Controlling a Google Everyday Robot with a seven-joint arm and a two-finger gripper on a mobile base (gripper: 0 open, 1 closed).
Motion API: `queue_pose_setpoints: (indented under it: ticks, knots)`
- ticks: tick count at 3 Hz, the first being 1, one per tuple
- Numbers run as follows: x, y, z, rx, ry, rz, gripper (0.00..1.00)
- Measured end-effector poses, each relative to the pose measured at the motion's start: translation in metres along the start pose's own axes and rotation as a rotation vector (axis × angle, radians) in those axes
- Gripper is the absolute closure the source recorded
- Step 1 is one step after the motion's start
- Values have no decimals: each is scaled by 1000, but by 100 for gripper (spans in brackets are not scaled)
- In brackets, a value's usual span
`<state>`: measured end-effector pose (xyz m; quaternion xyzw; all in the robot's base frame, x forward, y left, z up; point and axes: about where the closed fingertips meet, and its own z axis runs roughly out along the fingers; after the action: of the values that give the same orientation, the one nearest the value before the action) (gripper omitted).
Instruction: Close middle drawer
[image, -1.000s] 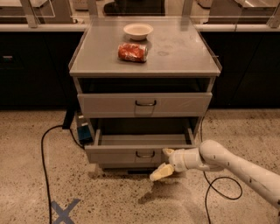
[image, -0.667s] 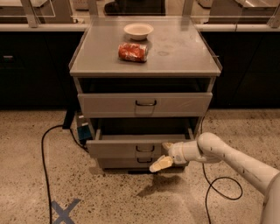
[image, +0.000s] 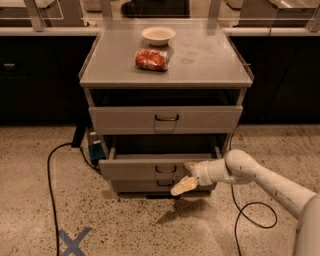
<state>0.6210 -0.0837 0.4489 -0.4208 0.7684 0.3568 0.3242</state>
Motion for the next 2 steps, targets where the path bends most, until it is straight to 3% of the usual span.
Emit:
queue_pose_setpoints:
  ticks: [1,2]
  knots:
    - [-10,-7,2,0,-4,-17,0]
    - [-48,-33,4,21,-28,-72,0]
